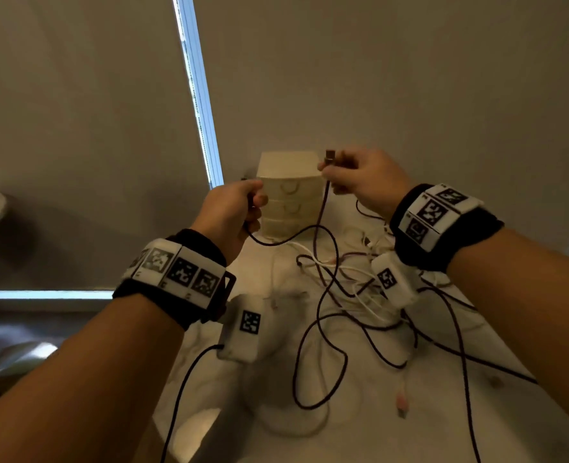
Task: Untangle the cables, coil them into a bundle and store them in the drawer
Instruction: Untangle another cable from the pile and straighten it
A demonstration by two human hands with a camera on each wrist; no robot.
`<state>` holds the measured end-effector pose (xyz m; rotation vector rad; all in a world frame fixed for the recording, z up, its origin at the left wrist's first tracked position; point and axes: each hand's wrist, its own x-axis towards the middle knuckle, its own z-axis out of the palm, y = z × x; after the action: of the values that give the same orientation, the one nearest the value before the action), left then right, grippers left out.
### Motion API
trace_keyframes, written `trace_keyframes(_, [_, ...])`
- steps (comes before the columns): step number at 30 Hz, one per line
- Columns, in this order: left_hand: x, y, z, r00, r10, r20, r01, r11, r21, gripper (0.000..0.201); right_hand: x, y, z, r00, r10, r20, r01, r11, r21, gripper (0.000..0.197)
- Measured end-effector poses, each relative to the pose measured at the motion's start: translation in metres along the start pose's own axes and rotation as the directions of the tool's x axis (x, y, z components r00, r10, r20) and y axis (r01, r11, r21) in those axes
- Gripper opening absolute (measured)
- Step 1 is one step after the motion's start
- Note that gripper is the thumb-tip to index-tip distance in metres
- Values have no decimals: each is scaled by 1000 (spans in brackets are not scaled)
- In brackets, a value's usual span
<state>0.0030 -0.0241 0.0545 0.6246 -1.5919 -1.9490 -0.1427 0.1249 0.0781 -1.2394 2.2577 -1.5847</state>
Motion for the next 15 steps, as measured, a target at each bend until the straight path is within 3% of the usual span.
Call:
trace_keyframes(4, [-9,21,28,994,70,85,-56,986,-155,18,-13,-27,-22,999,-47,-3,47,983,178,16])
trace_keyframes(8, [-24,26,57,958,184,222,-156,978,-136,29,-28,-37,-31,998,-65,-14,66,957,284,23])
trace_keyframes(12, [-36,16,80,911,211,354,-172,976,-136,35,-32,-35,-34,984,-111,-140,129,984,125,20])
trace_keyframes(15, [-41,10,88,892,206,403,-167,977,-130,34,-34,-36,-35,985,-122,-124,131,989,69,19])
